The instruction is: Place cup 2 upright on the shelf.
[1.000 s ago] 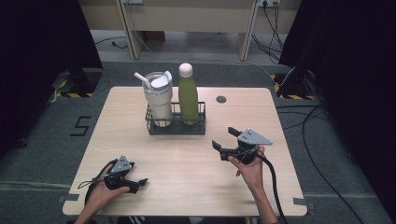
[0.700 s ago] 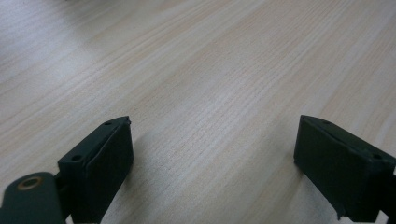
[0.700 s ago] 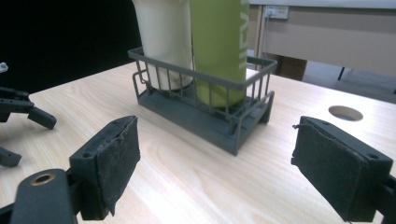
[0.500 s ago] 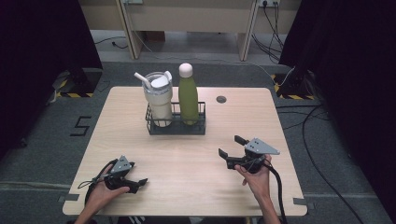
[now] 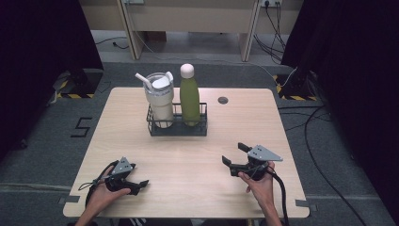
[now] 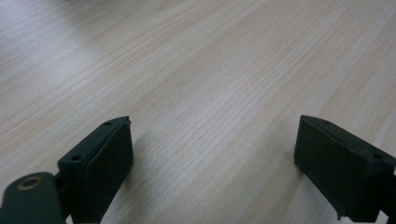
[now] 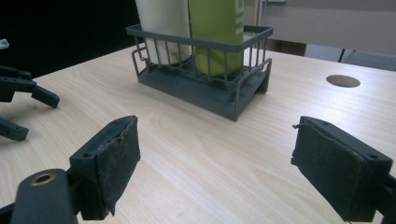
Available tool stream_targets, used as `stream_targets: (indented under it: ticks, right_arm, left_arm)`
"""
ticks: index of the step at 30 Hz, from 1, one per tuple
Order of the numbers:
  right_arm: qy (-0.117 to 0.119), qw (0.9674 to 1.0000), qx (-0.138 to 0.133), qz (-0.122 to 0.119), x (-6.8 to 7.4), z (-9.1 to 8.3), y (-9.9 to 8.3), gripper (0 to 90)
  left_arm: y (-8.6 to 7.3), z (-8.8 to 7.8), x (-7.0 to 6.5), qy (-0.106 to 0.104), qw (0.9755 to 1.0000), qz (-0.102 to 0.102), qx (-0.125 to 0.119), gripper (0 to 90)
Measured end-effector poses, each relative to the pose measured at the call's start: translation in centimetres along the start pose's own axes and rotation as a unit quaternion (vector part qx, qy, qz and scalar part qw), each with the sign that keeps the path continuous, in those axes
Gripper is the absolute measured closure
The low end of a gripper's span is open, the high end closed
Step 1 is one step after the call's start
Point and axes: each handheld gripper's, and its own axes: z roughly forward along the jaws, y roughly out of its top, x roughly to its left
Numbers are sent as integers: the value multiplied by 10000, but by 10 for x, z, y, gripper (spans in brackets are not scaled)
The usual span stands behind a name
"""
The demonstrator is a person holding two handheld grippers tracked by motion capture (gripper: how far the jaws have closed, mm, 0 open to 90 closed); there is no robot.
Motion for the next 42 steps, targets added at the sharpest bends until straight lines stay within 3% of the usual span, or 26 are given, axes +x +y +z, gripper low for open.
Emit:
stream_targets:
  ticks: [16,32,42]
  right_arm:
    - [-43,9996,286,38,3,-8,-21,149]
    - [-133,9964,818,-187,12,-8,-38,151]
    - [-89,9952,947,-240,17,-10,-43,151]
  left_arm:
    - [0,0,0,0,10000,-1,-1,111]
    - [0,0,0,5,10000,-9,-6,111]
    - [0,0,0,2,10000,-2,1,111]
